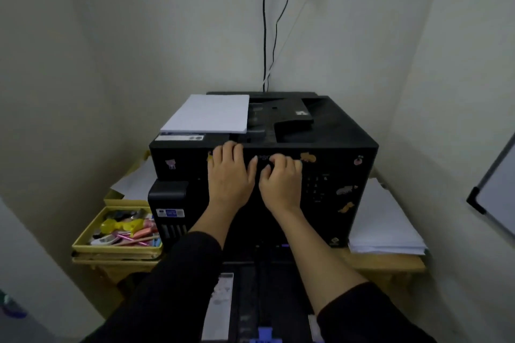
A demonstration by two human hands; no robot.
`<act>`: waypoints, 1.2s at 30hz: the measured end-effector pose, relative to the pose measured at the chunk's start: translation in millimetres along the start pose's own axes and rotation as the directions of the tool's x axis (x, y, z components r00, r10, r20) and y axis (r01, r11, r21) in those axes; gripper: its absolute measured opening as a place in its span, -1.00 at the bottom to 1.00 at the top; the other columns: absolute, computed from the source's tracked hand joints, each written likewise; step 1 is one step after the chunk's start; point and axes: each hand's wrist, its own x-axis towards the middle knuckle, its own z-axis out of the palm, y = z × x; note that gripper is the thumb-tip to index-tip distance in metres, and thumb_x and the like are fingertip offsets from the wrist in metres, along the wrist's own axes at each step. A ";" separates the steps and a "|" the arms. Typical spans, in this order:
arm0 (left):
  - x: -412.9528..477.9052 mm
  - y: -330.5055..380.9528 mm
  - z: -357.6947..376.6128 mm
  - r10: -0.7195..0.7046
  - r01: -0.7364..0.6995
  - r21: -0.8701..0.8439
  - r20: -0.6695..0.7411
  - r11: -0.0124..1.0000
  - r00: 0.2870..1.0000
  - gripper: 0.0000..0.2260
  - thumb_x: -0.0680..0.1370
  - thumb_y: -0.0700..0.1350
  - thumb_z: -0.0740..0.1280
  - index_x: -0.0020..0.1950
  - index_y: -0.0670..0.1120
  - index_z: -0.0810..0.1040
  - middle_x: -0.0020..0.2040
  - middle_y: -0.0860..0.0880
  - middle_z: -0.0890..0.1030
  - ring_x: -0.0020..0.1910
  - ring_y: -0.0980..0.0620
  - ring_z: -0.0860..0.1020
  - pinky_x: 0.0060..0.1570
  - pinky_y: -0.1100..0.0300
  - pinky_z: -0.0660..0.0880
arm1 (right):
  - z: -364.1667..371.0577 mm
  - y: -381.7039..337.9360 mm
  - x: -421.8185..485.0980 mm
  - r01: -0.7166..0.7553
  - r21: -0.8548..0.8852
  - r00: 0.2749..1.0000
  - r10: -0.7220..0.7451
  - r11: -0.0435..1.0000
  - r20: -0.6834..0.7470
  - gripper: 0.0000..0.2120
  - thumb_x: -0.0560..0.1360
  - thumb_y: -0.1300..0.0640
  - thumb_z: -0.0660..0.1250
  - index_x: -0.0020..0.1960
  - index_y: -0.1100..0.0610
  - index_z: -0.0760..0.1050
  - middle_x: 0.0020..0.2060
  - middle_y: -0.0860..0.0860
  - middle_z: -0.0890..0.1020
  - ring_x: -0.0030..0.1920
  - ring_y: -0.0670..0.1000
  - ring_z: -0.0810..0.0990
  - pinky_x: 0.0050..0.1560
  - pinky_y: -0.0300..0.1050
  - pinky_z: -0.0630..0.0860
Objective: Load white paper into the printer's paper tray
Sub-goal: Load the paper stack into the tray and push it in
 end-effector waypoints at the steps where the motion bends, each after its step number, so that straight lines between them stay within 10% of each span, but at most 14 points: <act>1: 16.7 -2.2 -4.6 0.000 0.000 0.000 -0.036 1.000 0.999 -0.57 0.51 0.10 0.12 0.03 -0.20 0.59 0.06 -0.16 0.62 0.01 -0.19 0.58 -0.07 0.01 0.54 | 1.1 -8.4 15.7 0.021 0.024 1.000 -0.020 0.999 -0.018 -0.79 0.48 0.22 0.25 0.06 0.27 0.55 -0.05 0.19 0.64 0.05 0.22 0.51 0.06 0.06 0.48; 9: 104.4 -53.9 -12.3 -0.075 0.078 -0.032 0.085 0.996 0.994 -0.58 0.62 0.04 0.13 0.36 -0.20 0.38 0.36 -0.13 0.42 0.36 -0.13 0.32 0.28 0.03 0.32 | 27.8 -61.6 105.8 -0.161 0.155 0.981 0.141 0.975 0.133 -0.74 0.55 0.20 0.15 0.17 0.27 0.45 0.12 0.18 0.55 0.20 0.17 0.39 0.16 0.02 0.45; 19: 174.1 -124.0 22.2 -0.095 0.093 0.024 0.396 0.995 0.913 -0.54 0.63 0.07 0.05 0.41 -0.19 0.33 0.41 -0.14 0.37 0.41 -0.13 0.30 0.37 0.01 0.25 | 98.5 -76.7 185.0 -0.576 0.030 0.762 0.522 0.817 0.384 -0.66 0.55 0.18 0.14 0.26 0.28 0.46 0.27 0.22 0.50 0.28 0.27 0.44 0.22 0.02 0.42; 27: 167.8 -146.6 38.0 -0.121 0.112 0.047 0.499 0.993 0.858 -0.50 0.61 0.16 0.03 0.39 -0.17 0.31 0.39 -0.16 0.33 0.38 -0.18 0.28 0.38 -0.04 0.20 | 112.3 -79.6 204.0 -0.676 -0.007 0.639 0.590 0.737 0.494 -0.66 0.53 0.26 0.19 0.28 0.31 0.43 -0.14 0.14 0.51 -0.21 0.08 0.50 -0.07 -0.12 0.47; 31: 166.5 -147.4 38.3 -0.106 0.099 0.039 0.479 0.994 0.871 -0.51 0.61 0.15 0.00 0.38 -0.17 0.30 0.38 -0.16 0.33 0.38 -0.18 0.27 0.38 -0.04 0.20 | 120.2 -84.7 216.0 -0.673 -0.080 0.585 0.596 0.735 0.550 -0.56 0.59 0.23 0.13 0.45 0.32 0.24 0.39 0.18 0.38 0.31 0.13 0.43 0.19 -0.13 0.42; 36: 169.0 -145.2 36.5 -0.130 0.137 0.025 0.521 0.990 0.844 -0.51 0.60 0.13 0.03 0.39 -0.16 0.28 0.39 -0.16 0.30 0.39 -0.17 0.25 0.37 -0.04 0.19 | 119.9 -92.2 213.0 -0.622 -0.023 0.699 0.568 0.782 0.434 -0.62 0.54 0.29 0.17 0.34 0.32 0.40 0.28 0.19 0.49 0.18 0.16 0.54 -0.07 -0.07 0.44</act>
